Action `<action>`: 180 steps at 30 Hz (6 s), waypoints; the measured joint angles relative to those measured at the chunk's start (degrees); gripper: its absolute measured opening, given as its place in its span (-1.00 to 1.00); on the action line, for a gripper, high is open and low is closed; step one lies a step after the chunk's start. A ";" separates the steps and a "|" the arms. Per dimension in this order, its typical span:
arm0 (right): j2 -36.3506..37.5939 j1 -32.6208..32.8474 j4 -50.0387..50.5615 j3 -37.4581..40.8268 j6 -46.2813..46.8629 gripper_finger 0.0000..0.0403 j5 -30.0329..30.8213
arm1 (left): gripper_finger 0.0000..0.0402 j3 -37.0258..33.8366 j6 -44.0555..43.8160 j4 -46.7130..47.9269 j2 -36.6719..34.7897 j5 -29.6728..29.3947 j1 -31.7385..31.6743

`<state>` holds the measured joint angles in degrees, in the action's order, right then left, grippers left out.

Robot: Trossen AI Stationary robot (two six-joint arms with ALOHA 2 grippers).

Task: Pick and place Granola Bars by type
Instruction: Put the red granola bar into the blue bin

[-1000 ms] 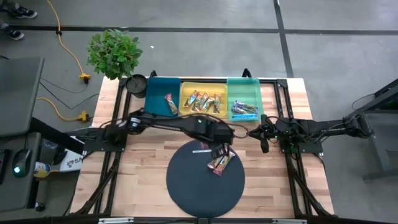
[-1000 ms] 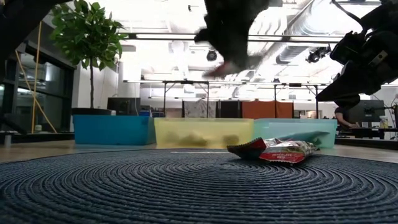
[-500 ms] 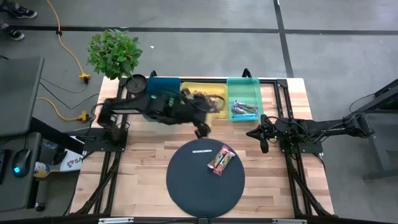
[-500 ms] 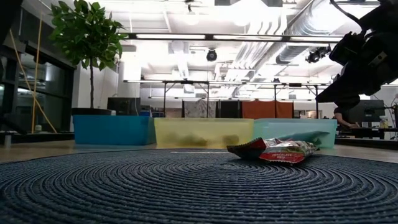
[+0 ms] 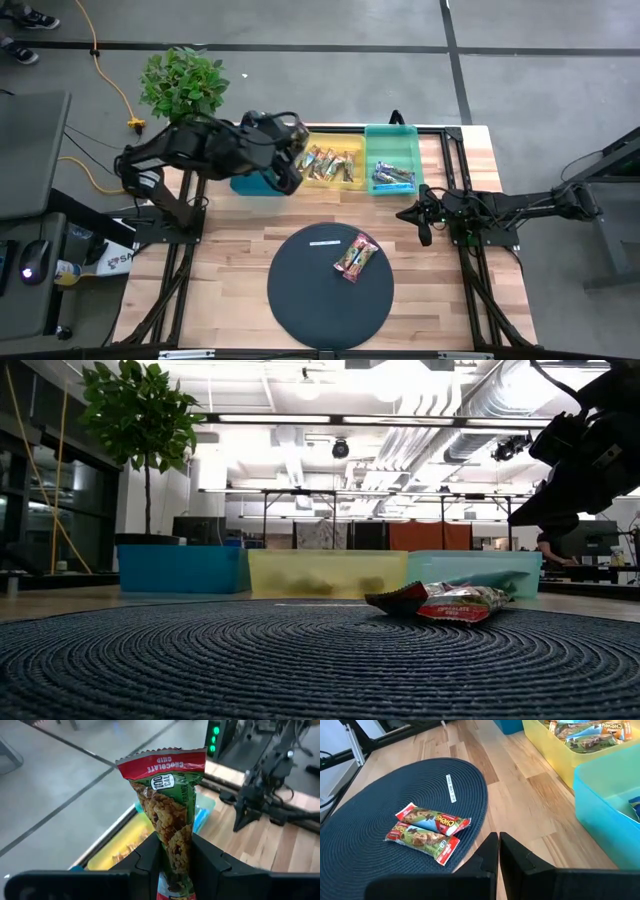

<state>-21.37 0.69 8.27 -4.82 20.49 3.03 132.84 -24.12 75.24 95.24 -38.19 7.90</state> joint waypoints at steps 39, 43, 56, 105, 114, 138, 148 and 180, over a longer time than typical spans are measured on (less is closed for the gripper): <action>0.00 0.00 -0.41 0.04 0.00 -1.00 0.00 | -0.59 -4.77 -20.35 14.79 -2.41 -30.85 -3.26; 0.02 -0.01 -0.41 0.04 0.00 -1.00 0.00 | -0.59 -7.48 -22.93 14.84 -2.38 -28.12 -6.76; 0.02 0.00 -0.41 0.04 0.00 -1.00 0.00 | -0.59 -9.77 -22.87 14.72 -2.38 -9.61 -26.17; 0.02 0.00 -0.41 0.04 0.00 -1.00 0.00 | -0.59 -68.86 -18.80 -26.01 -2.34 34.70 -46.40; 0.02 0.00 -0.41 0.04 0.00 -1.00 0.00 | -0.59 -70.06 -18.59 -26.52 -2.34 35.94 -46.38; 0.01 -0.01 -0.41 0.04 0.00 -1.00 -0.01 | -0.27 -67.37 -10.98 -40.16 -4.24 45.41 -43.62; 0.00 -0.01 -0.41 0.04 0.00 -1.00 0.00 | -0.27 -61.12 -3.07 -47.40 -6.71 47.50 -37.63; 0.01 0.00 -0.41 0.04 0.00 -1.00 0.00 | -0.27 -61.11 10.37 -66.61 -25.42 52.63 -16.14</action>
<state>-21.35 0.69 7.86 -4.78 20.49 3.03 71.72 -13.75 8.63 69.82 14.44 -8.23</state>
